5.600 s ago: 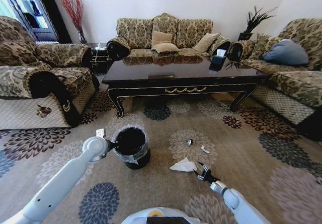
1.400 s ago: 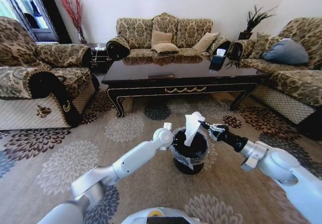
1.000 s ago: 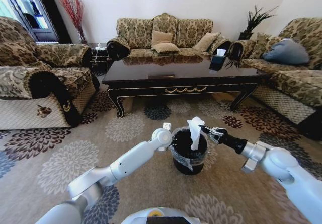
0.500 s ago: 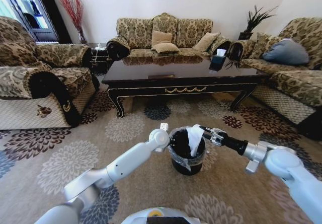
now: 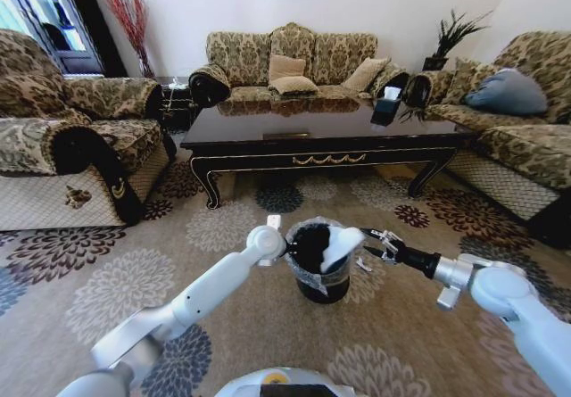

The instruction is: Move to the front of the table and pick up the trash from the floor, then place it into the trash bin.

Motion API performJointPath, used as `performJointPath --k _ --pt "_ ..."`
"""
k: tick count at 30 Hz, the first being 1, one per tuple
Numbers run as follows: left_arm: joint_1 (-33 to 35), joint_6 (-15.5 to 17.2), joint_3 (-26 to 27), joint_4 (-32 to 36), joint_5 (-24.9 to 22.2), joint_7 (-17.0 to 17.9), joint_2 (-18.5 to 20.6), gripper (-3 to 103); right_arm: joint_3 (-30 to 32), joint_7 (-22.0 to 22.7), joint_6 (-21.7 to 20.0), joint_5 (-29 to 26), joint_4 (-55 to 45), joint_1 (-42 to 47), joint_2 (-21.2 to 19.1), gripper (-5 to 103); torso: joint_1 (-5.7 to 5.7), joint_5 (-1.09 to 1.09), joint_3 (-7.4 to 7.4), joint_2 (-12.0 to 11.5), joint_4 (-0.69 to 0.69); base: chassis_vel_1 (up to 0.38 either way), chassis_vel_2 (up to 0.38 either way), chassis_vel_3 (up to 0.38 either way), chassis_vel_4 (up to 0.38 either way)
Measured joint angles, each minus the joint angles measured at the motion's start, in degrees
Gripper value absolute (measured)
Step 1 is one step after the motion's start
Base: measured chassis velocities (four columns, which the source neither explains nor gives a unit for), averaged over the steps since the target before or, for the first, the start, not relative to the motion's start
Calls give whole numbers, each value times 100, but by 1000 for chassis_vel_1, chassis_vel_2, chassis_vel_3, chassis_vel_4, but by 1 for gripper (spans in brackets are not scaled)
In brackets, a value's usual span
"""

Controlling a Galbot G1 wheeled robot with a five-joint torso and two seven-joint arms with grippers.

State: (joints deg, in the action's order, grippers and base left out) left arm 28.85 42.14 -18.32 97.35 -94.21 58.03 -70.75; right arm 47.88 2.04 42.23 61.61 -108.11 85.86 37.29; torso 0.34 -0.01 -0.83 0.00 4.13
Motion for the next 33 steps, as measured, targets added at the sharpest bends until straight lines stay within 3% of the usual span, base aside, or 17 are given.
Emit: performJointPath --k 5,9,12,13,16,17,21,22,24,27,29,30,33 --pt "187 0 220 58 21 -60 165 0 -33 -8 -14 -72 120 -39 -6 100 0 -1 0 0 2 0 0 0 0" --pt "384 0 457 80 120 -112 490 0 -44 -29 -143 -618 394 -18 47 100 0 -1 0 0 2 0 0 0 0" --pt "677 0 863 229 156 -206 935 0 -236 -410 -179 -1637 934 -73 117 100 0 0 0 0 -1 0 0 0 0" --pt "677 0 863 229 156 -206 935 0 -236 -410 -179 -1637 934 -73 117 100 0 0 0 0 -1 0 0 0 0" --pt "965 0 1307 406 158 -256 1223 0 -513 -848 -180 -2564 1445 -227 168 100 0 0 0 0 0 0 0 0 0" --pt "965 0 1307 406 158 -256 1223 0 -513 -848 -180 -2564 1445 -227 168 100 0 0 0 0 0 0 0 0 0" --pt "1380 0 1821 622 176 -318 1548 0 -1093 -1276 -418 -3909 2133 -620 297 100 0 -1 0 0 1 0 0 0 0" --pt "1380 0 1821 622 176 -318 1548 0 -1093 -1276 -418 -3909 2133 -620 297 100 0 -1 0 0 1 0 0 0 0" --pt "1613 0 2024 724 257 -377 1716 0 -1490 -1437 -658 -4623 2513 -914 367 100 0 0 0 0 0 0 0 0 0" --pt "1766 0 2151 781 285 -386 1788 0 -1719 -1550 -816 -5113 2698 -1098 403 100 0 0 0 0 2 0 0 0 0" --pt "2004 0 2336 886 309 -395 1892 0 -2257 -1783 -1280 -6384 3109 -1547 486 100 0 -1 0 0 0 0 0 0 0" --pt "2004 0 2336 886 309 -395 1892 0 -2257 -1783 -1280 -6384 3109 -1547 486 100 0 -1 0 0 0 0 0 0 0" --pt "2228 0 2470 1001 333 -395 1983 0 -2749 -1999 -1775 -7527 3498 -2019 609 100 0 1 0 0 1 0 0 0 0"
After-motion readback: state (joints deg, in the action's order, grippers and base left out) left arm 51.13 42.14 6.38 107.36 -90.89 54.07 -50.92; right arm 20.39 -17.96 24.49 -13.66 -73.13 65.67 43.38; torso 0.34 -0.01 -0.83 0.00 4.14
